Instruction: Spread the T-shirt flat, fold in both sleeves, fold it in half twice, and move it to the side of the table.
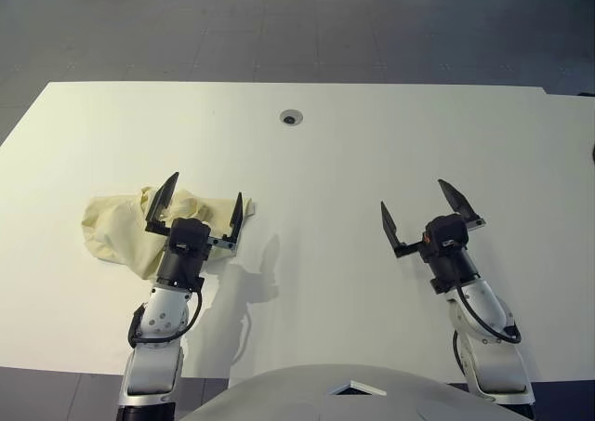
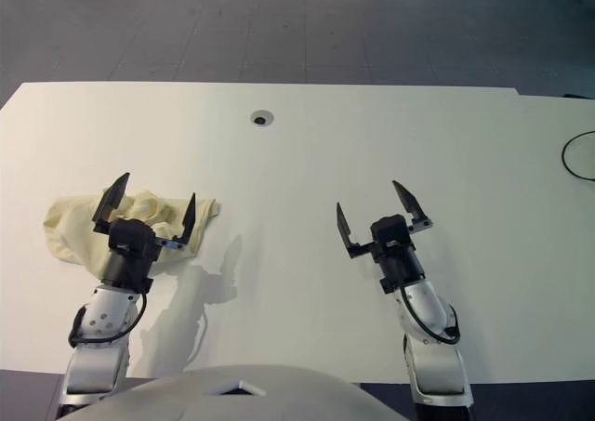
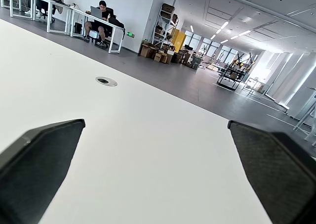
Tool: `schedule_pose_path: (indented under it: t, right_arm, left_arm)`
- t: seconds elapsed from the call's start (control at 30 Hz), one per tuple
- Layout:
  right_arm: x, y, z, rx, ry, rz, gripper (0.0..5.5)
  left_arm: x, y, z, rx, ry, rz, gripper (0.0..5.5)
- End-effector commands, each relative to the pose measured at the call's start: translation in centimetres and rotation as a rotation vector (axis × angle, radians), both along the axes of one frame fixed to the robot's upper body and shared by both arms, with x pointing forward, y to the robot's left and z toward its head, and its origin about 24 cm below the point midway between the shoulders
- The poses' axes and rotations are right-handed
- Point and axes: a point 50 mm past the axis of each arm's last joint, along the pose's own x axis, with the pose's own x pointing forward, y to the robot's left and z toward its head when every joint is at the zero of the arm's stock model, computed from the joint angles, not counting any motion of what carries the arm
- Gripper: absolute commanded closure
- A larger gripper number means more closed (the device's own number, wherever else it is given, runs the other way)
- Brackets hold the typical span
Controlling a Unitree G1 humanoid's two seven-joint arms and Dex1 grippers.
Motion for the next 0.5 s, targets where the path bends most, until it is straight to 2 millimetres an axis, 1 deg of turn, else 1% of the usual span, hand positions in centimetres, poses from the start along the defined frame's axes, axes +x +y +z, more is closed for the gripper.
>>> schedule_pose_path:
  t: [0.03, 0.5]
  right_arm:
    - [-0.24, -0.16, -0.04, -0.01, 0.007, -0.005, 0.1]
    - [-0.16, -0.05, -0.07, -0.016, 0.009, 0.002, 0.1]
  left_arm:
    - [0.09, 0.11, -0.06, 0.022, 0.007, -0.012, 0.11]
    - [0.44, 0.11, -0.09, 0.047, 0.003, -0.011, 0.11]
